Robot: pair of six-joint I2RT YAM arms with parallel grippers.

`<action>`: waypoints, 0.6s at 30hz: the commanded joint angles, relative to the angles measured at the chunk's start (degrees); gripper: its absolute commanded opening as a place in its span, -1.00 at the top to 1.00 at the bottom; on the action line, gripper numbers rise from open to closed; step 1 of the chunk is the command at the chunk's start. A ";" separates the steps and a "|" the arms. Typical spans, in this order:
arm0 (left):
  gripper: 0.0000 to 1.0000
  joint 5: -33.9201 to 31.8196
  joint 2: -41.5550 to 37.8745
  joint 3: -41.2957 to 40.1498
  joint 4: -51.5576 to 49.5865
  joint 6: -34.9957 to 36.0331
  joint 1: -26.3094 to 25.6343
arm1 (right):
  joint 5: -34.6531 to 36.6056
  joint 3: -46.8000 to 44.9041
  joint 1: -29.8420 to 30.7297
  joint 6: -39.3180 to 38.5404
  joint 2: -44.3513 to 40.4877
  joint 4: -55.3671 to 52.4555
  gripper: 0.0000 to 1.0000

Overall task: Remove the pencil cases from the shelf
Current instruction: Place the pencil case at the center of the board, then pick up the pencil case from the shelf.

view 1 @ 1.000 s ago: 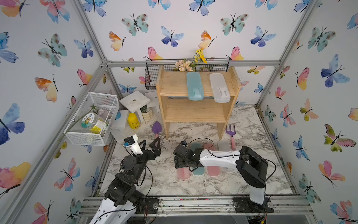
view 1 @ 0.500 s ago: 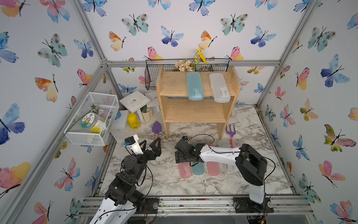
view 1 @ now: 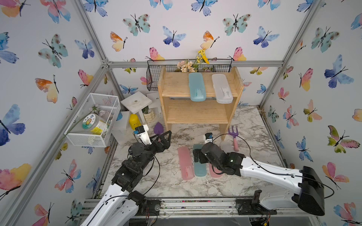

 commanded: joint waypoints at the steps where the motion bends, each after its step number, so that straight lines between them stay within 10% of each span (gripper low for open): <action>1: -0.97 12.69 6.03 2.43 19.25 -12.76 -2.40 | 7.49 -0.11 -3.73 -1.35 -3.68 -5.41 -0.98; 18: -0.99 2.92 31.06 29.56 24.07 -17.57 -8.43 | -3.20 2.05 -18.73 -6.33 -10.86 -11.73 -0.98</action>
